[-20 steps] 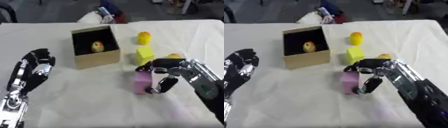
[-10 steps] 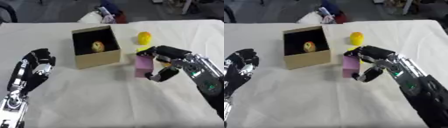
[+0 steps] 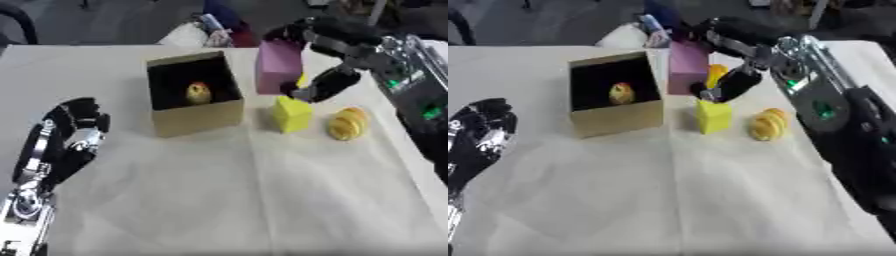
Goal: Pick up objects on the table and place them in the box.
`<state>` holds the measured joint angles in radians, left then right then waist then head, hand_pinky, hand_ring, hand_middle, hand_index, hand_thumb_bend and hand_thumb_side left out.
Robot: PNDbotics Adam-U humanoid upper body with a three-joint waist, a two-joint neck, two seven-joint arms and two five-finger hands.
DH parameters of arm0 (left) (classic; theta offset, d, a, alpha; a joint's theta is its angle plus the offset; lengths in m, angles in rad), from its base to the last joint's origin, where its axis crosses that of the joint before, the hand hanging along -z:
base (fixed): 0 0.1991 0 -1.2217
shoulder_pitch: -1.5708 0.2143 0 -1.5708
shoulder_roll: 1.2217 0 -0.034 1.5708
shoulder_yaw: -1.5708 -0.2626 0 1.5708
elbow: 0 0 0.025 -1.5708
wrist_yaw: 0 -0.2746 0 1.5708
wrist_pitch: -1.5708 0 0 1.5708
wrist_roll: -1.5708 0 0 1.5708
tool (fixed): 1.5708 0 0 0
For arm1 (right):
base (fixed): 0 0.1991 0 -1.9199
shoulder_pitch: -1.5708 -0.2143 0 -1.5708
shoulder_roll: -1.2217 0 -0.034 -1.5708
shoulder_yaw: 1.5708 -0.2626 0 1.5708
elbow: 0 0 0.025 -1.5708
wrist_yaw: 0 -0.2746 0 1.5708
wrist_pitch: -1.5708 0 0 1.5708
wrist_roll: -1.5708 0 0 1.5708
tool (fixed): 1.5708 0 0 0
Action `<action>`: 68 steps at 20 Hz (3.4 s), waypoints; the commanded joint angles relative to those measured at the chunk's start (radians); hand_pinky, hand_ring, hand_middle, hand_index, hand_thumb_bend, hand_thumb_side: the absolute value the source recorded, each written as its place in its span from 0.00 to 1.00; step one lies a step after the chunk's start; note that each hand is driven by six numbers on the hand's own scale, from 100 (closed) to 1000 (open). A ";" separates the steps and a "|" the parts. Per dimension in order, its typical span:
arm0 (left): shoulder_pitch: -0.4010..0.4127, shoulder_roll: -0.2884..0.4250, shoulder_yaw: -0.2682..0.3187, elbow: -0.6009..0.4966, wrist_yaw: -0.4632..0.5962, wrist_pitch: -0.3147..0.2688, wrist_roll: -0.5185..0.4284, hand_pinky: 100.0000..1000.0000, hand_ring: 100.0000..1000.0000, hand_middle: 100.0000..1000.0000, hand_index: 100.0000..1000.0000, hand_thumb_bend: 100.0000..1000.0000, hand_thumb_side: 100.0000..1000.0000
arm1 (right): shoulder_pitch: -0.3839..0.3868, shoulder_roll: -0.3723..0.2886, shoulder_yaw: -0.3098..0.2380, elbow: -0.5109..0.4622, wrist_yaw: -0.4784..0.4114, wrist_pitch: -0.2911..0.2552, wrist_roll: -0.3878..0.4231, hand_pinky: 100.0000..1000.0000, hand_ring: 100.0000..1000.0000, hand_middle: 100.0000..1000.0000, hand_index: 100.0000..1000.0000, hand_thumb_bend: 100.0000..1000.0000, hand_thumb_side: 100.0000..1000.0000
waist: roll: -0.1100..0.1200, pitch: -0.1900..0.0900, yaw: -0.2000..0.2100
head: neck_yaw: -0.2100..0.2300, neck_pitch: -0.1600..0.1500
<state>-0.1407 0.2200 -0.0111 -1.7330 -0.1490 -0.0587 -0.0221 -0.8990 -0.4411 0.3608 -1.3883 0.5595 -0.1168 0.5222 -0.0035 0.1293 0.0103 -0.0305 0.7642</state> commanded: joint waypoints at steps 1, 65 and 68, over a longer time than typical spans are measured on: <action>-0.016 0.012 -0.005 -0.016 0.006 -0.003 -0.007 0.72 0.70 0.64 0.76 0.26 0.38 | -0.088 0.076 -0.028 0.177 0.011 -0.020 -0.005 0.68 0.67 0.52 0.84 0.00 0.00 | -0.002 -0.015 0.010 | -0.018 -0.017; -0.004 0.012 -0.005 -0.012 0.007 -0.006 -0.017 0.72 0.71 0.65 0.76 0.25 0.38 | -0.080 0.115 -0.165 0.585 0.400 -0.173 0.328 0.71 0.67 0.46 0.63 0.12 0.10 | 0.009 -0.029 -0.032 | -0.100 -0.057; -0.003 0.013 -0.005 -0.011 0.007 -0.006 -0.017 0.72 0.71 0.65 0.76 0.25 0.38 | -0.074 0.103 -0.159 0.541 0.366 -0.172 0.321 0.67 0.60 0.36 0.51 0.06 0.01 | 0.008 -0.032 -0.032 | -0.101 -0.055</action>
<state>-0.1354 0.2195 -0.0258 -1.7319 -0.1409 -0.0620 -0.0415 -0.9711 -0.3149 0.1904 -0.8331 0.9352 -0.2850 0.8333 -0.0019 0.1223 -0.0220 -0.1269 0.7190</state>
